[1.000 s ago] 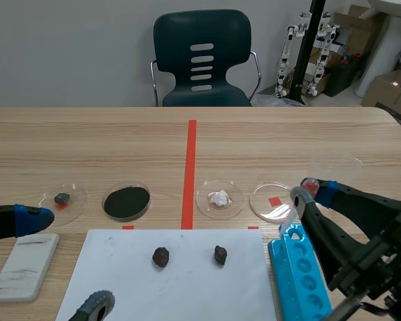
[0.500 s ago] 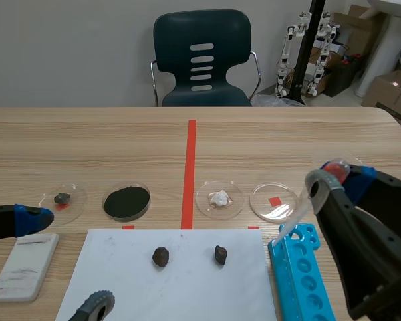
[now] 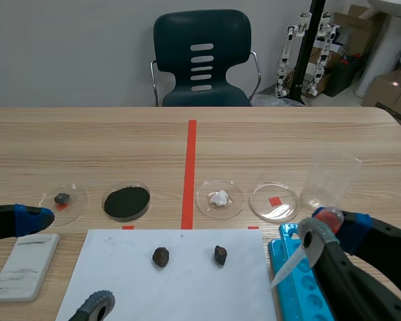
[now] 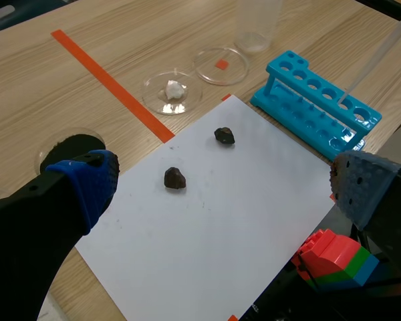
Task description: Pick up the dropper by the top with the right hand
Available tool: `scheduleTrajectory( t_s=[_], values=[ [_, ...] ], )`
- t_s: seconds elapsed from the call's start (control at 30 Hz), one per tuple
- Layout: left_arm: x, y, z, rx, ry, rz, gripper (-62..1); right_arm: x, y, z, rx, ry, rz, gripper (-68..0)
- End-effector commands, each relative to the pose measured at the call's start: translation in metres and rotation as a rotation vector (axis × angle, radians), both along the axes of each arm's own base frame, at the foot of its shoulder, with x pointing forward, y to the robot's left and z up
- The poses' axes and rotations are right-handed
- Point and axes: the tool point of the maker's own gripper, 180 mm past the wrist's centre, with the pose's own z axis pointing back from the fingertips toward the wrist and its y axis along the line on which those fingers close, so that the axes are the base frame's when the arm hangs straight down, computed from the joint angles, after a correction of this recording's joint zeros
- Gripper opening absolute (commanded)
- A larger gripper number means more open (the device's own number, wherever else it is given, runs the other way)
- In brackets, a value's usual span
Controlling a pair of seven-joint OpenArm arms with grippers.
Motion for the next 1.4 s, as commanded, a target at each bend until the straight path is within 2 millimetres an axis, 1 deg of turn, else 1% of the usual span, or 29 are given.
scheduleTrajectory(
  t_s=[0.0, 0.2, 1.37],
  values=[
    [-0.0007, -0.0035, 0.0057, -0.030, -0.007, 0.003, 1.4, 0.0045, 0.0000, 0.0068, 0.006, -0.033, -0.003, -59.9],
    [-0.0006, -0.0035, 0.0057, -0.030, -0.007, 0.003, 1.4, 0.0045, 0.0003, 0.0030, -0.007, -0.016, -0.002, -59.9],
    [-0.0006, -0.0035, 0.0057, -0.030, -0.007, 0.003, 1.4, 0.0028, 0.0029, 0.0040, -0.021, -0.031, 0.014, -59.9]
  ],
)
